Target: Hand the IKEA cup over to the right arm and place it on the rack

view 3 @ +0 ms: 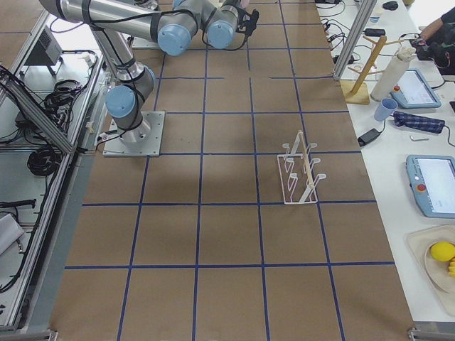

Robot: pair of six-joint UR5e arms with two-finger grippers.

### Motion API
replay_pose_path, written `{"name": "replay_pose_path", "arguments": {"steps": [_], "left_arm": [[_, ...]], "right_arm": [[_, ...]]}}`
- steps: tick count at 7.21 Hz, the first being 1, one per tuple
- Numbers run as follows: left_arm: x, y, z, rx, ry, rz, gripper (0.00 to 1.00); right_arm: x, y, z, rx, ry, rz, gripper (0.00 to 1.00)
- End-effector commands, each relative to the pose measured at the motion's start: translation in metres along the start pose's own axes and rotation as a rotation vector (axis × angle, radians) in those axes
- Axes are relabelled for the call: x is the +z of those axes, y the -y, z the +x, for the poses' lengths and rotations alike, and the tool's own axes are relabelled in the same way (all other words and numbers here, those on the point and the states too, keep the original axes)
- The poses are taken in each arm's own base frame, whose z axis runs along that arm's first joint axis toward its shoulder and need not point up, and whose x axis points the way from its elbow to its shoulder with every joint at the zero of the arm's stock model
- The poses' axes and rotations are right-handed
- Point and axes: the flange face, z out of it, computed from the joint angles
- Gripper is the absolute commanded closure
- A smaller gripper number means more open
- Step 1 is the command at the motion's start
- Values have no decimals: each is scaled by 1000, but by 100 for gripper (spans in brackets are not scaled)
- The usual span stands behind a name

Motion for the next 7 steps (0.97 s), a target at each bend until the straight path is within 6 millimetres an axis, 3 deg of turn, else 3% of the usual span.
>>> {"name": "replay_pose_path", "arguments": {"steps": [1, 2, 3, 4, 5, 6, 7], "left_arm": [[-11, 8, -20, -29, 232, -79, 0], [-10, 17, -33, -38, 351, -107, 0], [4, 26, -38, -36, 495, -153, 0], [27, 39, -31, -35, 609, -156, 0], [43, 52, -29, -30, 773, -139, 0], [43, 61, -24, -29, 918, -133, 0], [26, 78, -1, -40, 1021, -100, 0]], "right_arm": [[-28, -3, -9, -72, -280, -5, 97], [-52, -1, -3, -75, -425, 6, 97], [-81, 6, 6, -124, -599, 46, 97], [-103, 13, 12, -185, -803, 89, 97], [-112, 18, 13, -226, -898, 107, 97], [-119, 23, 10, -297, -946, 122, 98], [-130, 32, 11, -360, -1041, 151, 99]]}}
